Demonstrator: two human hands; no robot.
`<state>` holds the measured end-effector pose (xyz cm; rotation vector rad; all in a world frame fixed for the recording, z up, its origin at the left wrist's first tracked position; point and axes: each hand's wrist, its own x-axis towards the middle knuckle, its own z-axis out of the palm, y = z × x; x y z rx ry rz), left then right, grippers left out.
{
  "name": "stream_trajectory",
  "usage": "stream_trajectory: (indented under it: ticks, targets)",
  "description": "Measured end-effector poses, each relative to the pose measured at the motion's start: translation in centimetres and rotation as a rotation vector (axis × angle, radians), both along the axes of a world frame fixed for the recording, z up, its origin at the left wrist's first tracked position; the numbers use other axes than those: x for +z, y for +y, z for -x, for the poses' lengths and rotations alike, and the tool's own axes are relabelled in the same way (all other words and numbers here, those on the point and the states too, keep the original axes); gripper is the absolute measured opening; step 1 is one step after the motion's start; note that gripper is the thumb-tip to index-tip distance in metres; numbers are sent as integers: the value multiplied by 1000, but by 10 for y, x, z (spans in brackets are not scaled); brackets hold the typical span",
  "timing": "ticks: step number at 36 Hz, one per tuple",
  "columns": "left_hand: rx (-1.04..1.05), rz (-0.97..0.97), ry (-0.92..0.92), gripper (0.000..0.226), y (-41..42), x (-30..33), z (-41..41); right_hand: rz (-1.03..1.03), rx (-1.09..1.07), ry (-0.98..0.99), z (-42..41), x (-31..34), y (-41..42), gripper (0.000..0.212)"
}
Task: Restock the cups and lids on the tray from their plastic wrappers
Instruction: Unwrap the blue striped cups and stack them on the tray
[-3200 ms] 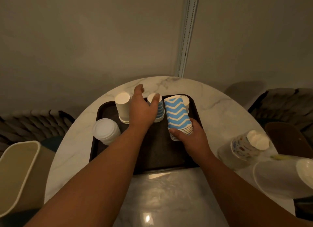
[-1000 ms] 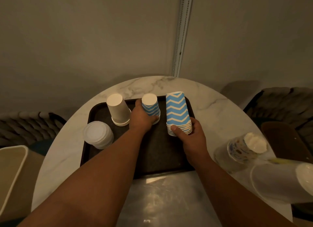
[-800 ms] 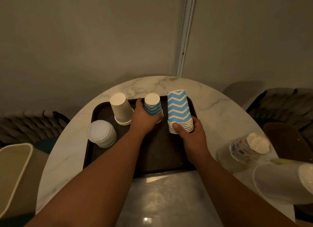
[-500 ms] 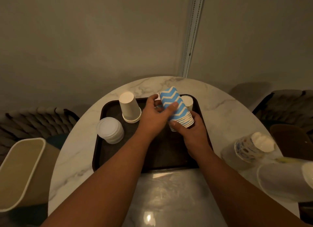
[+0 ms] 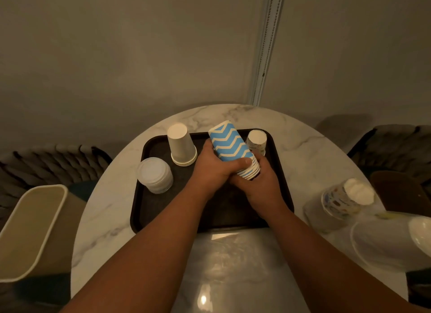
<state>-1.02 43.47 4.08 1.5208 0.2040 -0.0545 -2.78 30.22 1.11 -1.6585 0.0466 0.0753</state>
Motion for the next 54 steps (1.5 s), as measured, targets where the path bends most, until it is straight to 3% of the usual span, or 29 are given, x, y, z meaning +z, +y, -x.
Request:
stream_trajectory:
  ticks: [10, 16, 23, 33, 37, 39, 41, 43, 48, 54]
  targets:
    - [42, 96, 30, 68, -2, 1, 0, 32, -27, 17, 0, 3, 0, 86]
    - [107, 109, 53, 62, -8, -1, -2, 167, -91, -53, 0, 6, 5, 67]
    - [199, 157, 90, 58, -14, 1, -5, 296, -151, -146, -1, 8, 9, 79]
    - [204, 206, 95, 53, -12, 4, 1, 227, -93, -82, -4, 7, 3, 88]
    - [248, 229, 35, 61, -11, 9, -3, 220, -83, -104, -6, 8, 2, 85]
    - [327, 241, -30, 52, -5, 16, -11, 239, -94, -114, -5, 6, -1, 83]
    - [413, 189, -82, 50, 5, 22, -25, 240, -120, -98, -1, 1, -5, 79]
    - [435, 80, -141, 62, 16, 26, -40, 191, -164, -59, 2, -5, -10, 75]
    - [311, -296, -261, 73, 22, 18, -60, 83, -268, 3, 0, -12, -15, 77]
    - [128, -505, -228, 82, 15, -15, -62, 79, -282, 3, -3, -18, -22, 60]
